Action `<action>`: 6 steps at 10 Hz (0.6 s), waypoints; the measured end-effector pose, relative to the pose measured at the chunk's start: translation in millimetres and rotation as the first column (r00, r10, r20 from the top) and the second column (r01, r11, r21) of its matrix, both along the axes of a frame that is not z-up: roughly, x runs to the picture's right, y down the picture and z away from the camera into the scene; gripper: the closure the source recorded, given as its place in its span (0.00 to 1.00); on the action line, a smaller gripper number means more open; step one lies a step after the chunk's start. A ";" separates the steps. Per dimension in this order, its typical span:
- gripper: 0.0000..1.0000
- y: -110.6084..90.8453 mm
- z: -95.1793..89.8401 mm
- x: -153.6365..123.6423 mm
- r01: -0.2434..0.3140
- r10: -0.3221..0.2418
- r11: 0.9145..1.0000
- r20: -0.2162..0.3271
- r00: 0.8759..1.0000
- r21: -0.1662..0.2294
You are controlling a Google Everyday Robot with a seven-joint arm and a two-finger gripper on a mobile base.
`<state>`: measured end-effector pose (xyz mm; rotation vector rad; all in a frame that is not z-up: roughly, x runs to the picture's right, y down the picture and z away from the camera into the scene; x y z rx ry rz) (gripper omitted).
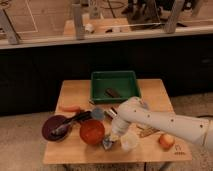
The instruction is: Place towel in tray
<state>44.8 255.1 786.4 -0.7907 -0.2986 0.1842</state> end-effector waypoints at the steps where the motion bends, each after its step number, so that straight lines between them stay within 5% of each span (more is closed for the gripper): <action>1: 1.00 -20.0 -8.7 16.6 -0.020 0.020 1.000 -0.021 1.000 0.012; 6: 1.00 -123.5 -50.8 65.9 -0.057 0.067 0.990 -0.078 0.995 0.125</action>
